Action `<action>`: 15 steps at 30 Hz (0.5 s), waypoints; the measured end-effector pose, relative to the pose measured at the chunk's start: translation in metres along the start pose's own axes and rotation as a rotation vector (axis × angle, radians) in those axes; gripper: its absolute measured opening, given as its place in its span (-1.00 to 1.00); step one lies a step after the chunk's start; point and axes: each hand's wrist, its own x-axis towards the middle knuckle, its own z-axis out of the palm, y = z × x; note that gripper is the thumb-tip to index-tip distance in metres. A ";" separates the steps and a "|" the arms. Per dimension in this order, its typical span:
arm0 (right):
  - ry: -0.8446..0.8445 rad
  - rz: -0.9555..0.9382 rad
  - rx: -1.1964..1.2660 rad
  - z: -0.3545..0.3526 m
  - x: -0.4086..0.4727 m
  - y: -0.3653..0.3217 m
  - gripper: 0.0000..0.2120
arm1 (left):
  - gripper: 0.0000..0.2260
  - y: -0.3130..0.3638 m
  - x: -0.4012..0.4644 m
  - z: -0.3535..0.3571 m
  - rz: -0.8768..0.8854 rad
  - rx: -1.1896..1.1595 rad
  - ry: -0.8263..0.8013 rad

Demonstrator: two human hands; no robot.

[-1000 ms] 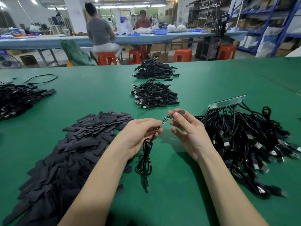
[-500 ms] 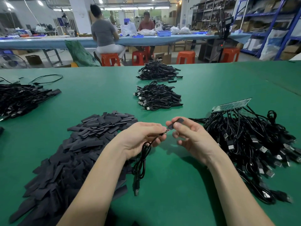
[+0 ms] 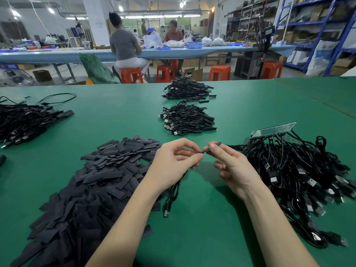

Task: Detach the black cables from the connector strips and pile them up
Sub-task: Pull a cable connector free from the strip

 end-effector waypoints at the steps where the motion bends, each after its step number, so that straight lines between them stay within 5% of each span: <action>1: 0.004 0.001 -0.001 0.000 0.000 0.001 -0.70 | -0.93 0.000 0.000 0.001 0.018 0.016 0.013; 15: -0.048 0.013 -0.042 0.005 0.001 0.005 -0.73 | -0.95 -0.002 -0.002 0.001 0.062 -0.011 0.039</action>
